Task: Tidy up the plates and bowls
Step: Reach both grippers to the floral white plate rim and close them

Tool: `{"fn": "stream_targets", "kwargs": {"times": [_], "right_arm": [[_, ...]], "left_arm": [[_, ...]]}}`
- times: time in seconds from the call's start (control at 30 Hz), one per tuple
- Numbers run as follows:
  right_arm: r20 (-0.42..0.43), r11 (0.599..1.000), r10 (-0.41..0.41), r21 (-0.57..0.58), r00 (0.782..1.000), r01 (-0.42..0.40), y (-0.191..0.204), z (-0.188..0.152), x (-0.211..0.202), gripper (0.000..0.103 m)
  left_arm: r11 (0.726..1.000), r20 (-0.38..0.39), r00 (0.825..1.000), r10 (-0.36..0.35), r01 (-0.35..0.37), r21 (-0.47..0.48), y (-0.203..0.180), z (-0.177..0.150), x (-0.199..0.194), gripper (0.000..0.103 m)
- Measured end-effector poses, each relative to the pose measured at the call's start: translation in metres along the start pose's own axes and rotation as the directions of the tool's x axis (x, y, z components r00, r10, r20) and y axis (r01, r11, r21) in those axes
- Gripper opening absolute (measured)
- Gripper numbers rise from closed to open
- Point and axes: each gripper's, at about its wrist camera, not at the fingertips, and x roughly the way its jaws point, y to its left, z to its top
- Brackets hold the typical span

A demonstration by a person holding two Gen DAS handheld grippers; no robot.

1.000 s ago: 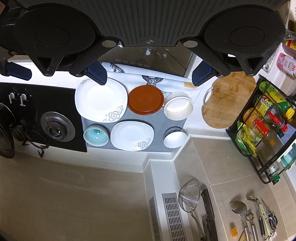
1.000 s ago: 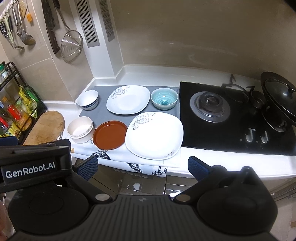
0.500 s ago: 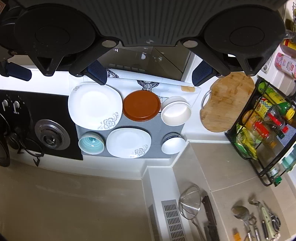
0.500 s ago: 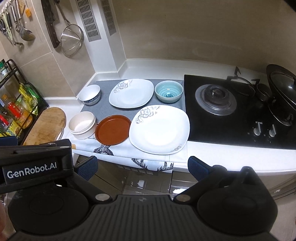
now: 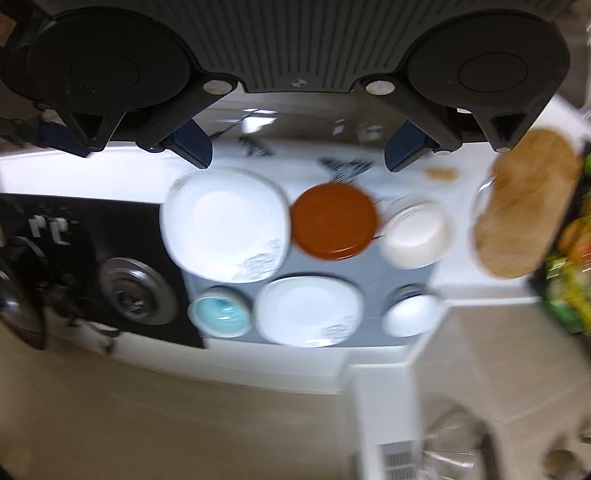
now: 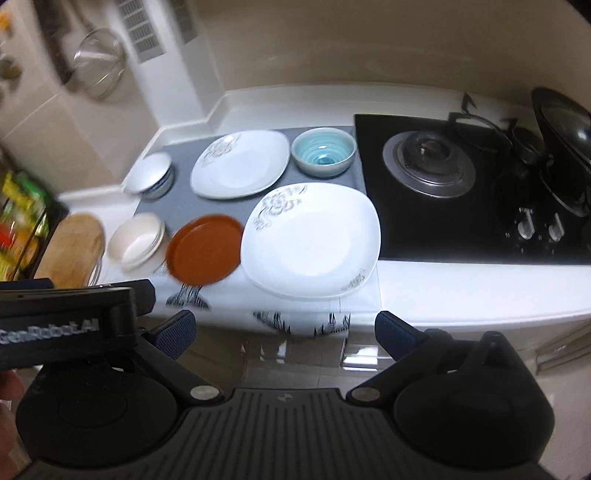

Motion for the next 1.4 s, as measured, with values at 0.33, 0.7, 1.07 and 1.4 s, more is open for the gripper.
{"fn": "stream_targets", "kwargs": {"times": [0.33, 0.7, 1.07, 1.4], "right_arm": [[0.069, 0.979, -0.175, 0.116, 0.982, 0.167, -0.055, 0.026, 0.056, 0.103], [0.15, 0.878, -0.029, 0.477, 0.988, -0.047, -0.1, 0.046, 0.077, 0.103], [0.089, 0.835, 0.009, 0.548, 0.996, -0.057, -0.164, 0.028, 0.125, 0.099], [0.045, 0.728, 0.172, 0.667, 0.984, -0.158, -0.186, 0.007, 0.171, 0.067]], "left_arm": [[0.965, -0.174, 0.961, -0.217, 0.238, 0.112, 0.049, 0.074, 0.128, 0.096], [0.934, -0.422, 0.861, -0.283, 0.348, 0.084, 0.036, 0.149, 0.273, 0.053], [0.93, -0.516, 0.805, -0.294, 0.366, 0.042, 0.014, 0.147, 0.335, 0.019], [0.958, -0.465, 0.859, -0.214, 0.277, 0.071, 0.019, 0.155, 0.331, 0.014]]}}
